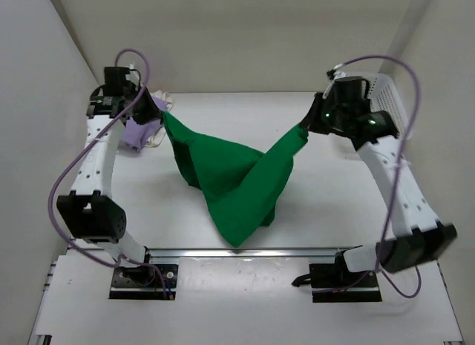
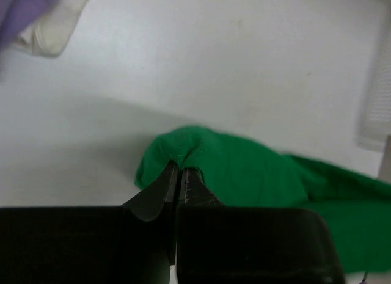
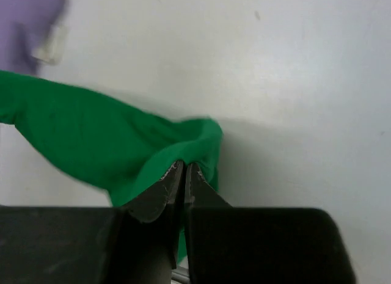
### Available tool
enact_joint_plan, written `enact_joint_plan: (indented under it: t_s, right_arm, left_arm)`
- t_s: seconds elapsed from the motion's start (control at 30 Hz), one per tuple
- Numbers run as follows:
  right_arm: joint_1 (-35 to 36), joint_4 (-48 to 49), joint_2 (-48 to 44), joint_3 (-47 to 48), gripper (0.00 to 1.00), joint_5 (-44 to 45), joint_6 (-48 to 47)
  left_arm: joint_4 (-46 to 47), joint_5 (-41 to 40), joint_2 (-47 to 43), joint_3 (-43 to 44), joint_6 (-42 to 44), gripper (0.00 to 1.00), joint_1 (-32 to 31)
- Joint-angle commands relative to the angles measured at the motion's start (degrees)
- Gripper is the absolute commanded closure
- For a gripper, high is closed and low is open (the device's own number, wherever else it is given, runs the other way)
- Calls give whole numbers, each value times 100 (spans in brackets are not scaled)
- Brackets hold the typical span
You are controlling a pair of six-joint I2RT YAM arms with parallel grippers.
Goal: Fold and stack the t-shirts
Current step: Flatten out the tshirt
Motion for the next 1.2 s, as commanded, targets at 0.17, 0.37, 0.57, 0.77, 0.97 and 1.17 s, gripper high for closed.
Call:
enact_joint_plan:
  t_s: [0.17,0.37,0.57,0.77,0.97,1.17]
  right_arm:
    - [-648,1424,1053,-996,80,-397,209]
    - [563,1108,343,-2135,50,-195,85]
    - [2548,1987,-450,-4098,92,-864,780]
    - [4079,2504,322,-3994,65,-257,684]
    - [4626,2445,1420,-3520,40,190,516]
    - [4749,2567,1896,-3431,39,603,490]
  left_arm:
    - [322,-467,614,-969,107,100,-396]
    - [665,-397,369,-1426,88,93,-344]
    - [859,-387,-18,-1998,168,100,-291]
    - [930,-343,-335,-2288,89,100,-511]
    - [1026,-177,-519,-2586,-60,100,-687]
    - [1114,-115,-748,-2816,-78,100,-634]
